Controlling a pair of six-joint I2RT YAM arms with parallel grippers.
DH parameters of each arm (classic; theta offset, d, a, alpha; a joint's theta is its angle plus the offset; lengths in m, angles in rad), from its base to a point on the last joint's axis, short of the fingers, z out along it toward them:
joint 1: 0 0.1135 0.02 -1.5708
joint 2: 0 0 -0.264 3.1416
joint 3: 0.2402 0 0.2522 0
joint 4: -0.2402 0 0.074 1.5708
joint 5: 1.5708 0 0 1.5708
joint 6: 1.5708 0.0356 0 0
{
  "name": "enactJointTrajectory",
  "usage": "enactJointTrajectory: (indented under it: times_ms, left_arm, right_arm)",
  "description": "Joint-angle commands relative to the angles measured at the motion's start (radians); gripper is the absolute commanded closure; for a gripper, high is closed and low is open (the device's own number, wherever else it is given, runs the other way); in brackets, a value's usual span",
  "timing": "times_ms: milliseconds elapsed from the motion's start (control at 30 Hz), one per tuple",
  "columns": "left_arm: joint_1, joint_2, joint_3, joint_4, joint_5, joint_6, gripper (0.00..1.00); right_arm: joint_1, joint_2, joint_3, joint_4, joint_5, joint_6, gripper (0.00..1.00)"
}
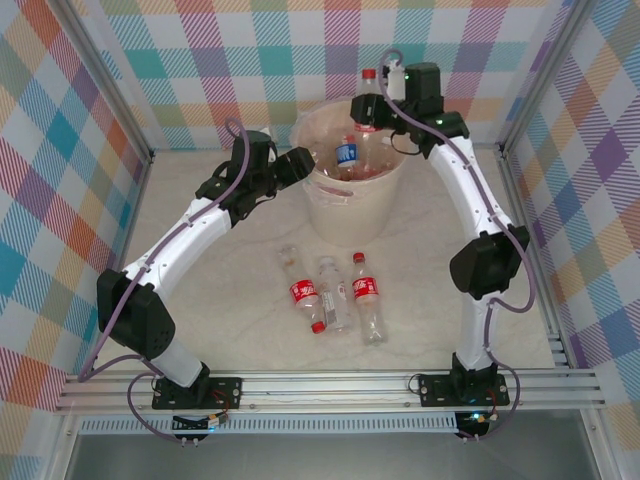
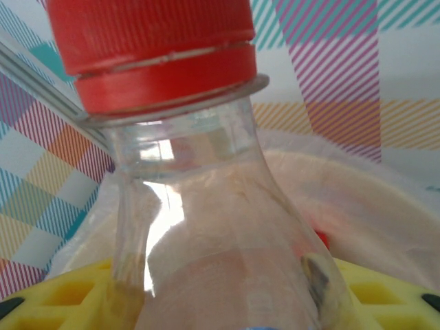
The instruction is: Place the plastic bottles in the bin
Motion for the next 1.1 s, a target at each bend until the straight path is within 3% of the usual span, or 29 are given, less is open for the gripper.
enactJointTrajectory:
  times_ms: [0,233,433,667,800,1067]
  left_arm:
    - [0.002,0.022,0.005,-0.13,-0.034,0.014,0.29]
    - [0.002,0.034,0.005,-0.131,-0.036,0.017,0.29]
    - [0.002,0.037,0.025,-0.145,-0.041,0.031,0.29]
    - [0.002,0.03,0.02,-0.148,-0.045,0.036,0.29]
    - [0.002,0.026,0.016,-0.146,-0.045,0.038,0.29]
    - [0.001,0.031,0.02,-0.14,-0.034,0.037,0.29]
  right_arm:
    - [0.012,0.005,-0.049,0.027,0.043,-0.01,0.61]
    - [0.018,-0.013,-0.146,0.05,0.075,-0.022,0.55]
    - [0.018,-0.058,-0.188,0.034,0.052,-0.057,0.36]
    - [0.018,-0.084,-0.077,-0.081,0.04,-0.103,0.19]
    - [0.018,-0.101,-0.075,-0.086,0.04,-0.109,0.19]
    - [0.018,-0.075,-0.039,-0.125,0.011,-0.086,0.32]
